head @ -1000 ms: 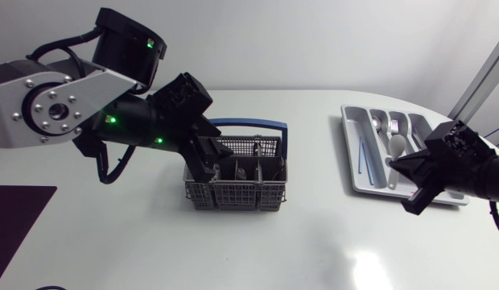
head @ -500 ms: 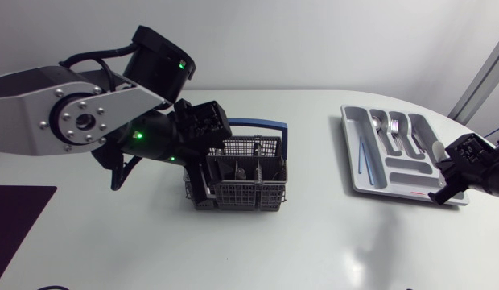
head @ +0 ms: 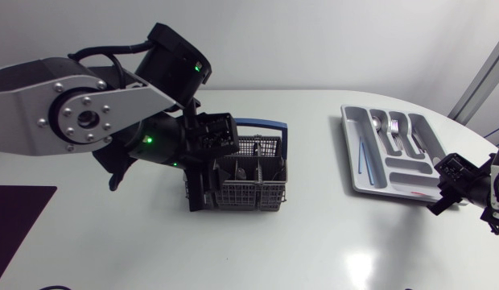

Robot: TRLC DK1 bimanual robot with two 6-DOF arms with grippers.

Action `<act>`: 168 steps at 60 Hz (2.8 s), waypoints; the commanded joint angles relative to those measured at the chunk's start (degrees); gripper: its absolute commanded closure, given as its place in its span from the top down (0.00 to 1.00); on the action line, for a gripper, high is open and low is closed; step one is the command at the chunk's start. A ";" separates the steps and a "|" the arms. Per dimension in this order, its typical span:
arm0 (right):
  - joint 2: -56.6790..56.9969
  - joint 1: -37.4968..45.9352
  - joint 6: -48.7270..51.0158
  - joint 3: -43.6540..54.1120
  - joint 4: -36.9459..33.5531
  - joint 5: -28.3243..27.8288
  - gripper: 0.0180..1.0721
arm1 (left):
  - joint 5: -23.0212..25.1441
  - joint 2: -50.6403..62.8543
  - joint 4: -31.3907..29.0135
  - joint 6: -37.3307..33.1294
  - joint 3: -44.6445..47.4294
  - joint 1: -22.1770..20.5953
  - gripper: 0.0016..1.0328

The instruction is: Unload the cutlery basket into the drawer organizer.

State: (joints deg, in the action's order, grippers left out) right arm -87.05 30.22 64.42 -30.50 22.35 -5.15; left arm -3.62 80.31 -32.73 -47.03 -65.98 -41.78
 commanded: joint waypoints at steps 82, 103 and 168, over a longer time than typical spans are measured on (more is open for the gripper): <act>25.52 -48.23 -44.30 -15.47 -50.65 0.66 0.90 | -1.83 0.46 2.23 4.66 6.30 -1.02 0.59; 12.95 -57.02 -55.37 -27.59 -55.13 -10.50 0.86 | 3.09 -0.95 6.89 11.08 11.31 2.05 0.59; -9.55 -66.08 -62.14 -39.11 -48.63 -14.89 0.34 | 10.03 -2.62 19.55 18.81 17.90 7.06 0.59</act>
State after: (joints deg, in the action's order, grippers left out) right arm -94.48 -35.57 4.01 -68.29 -26.92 -19.73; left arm 5.78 78.37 -13.78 -29.52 -49.76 -35.29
